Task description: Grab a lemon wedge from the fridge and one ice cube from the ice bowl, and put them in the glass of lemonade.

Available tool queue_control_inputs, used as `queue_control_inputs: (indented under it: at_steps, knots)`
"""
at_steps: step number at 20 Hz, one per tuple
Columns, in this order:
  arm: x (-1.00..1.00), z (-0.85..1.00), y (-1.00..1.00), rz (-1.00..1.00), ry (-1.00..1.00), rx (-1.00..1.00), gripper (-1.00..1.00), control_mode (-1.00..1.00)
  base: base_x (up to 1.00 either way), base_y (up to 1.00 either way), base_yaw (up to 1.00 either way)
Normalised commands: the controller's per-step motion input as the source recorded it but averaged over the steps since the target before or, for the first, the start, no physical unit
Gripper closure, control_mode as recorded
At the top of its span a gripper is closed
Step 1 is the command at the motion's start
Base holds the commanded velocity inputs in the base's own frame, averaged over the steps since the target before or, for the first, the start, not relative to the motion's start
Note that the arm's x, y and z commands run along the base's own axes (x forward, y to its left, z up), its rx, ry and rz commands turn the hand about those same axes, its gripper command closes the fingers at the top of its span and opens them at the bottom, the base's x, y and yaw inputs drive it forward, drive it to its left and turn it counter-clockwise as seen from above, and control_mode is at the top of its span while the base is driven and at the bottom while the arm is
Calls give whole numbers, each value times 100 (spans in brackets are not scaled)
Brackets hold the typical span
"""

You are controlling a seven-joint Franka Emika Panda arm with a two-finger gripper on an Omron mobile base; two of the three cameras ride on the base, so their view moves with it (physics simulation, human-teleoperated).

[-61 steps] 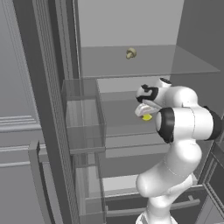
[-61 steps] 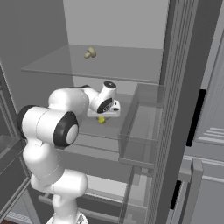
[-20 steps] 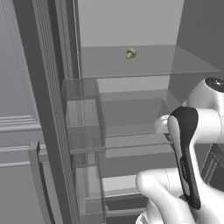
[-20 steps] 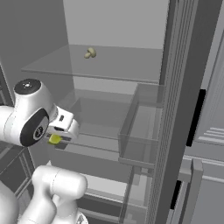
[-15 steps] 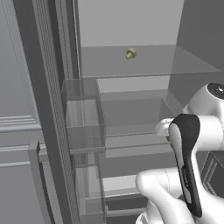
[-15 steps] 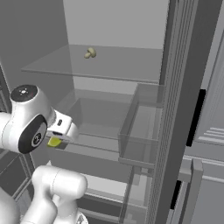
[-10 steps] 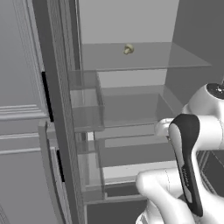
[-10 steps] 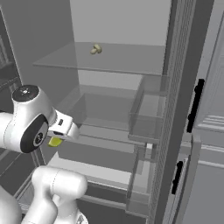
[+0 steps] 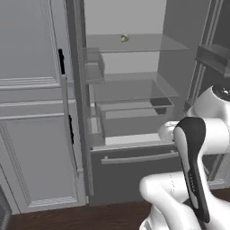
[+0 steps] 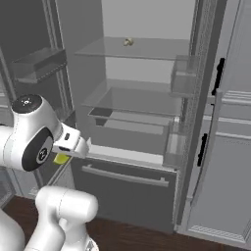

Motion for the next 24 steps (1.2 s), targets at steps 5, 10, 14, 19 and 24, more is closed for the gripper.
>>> queue_control_inputs:
  at_steps: [5,10,14,19,24]
  knots:
    - [0,0,0,0,0,0,100,100,-93,37,29]
    - [0,0,0,0,0,0,100,100,-5,71,77]
    - [0,0,0,0,0,0,100,100,5,83,66]
    - [0,0,0,0,0,0,100,100,34,61,38]
    - [0,0,0,0,0,0,100,100,100,-2,-1]
